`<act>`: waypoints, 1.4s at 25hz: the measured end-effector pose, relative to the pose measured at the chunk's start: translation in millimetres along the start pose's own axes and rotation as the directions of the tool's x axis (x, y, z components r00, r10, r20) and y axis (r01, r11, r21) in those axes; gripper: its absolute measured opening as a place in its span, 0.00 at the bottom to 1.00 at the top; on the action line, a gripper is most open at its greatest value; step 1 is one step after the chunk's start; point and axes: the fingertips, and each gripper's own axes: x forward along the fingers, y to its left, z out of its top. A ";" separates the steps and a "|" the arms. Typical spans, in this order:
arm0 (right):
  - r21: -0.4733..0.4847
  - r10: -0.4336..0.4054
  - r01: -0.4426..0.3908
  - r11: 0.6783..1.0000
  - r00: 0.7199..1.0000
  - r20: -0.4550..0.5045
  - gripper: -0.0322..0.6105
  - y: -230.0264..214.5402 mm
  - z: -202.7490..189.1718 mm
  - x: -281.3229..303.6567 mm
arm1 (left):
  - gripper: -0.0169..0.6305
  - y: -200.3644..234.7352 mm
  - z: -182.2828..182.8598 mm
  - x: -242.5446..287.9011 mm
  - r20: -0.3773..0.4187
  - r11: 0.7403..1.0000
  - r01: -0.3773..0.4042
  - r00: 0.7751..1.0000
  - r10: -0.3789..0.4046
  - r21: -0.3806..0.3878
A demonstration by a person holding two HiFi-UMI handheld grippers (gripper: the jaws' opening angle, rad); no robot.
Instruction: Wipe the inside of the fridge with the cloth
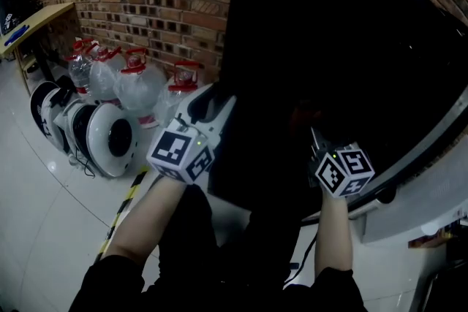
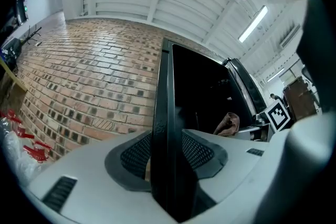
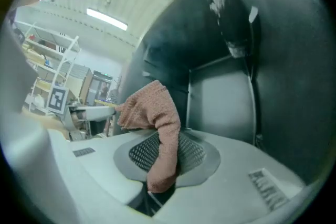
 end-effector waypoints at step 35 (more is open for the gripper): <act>0.064 -0.069 0.061 0.996 0.988 0.141 0.16 29.7 -107.7 -138.5 | 0.03 -43.5 -60.6 -133.7 -0.167 0.995 -0.067 0.983 0.080 0.079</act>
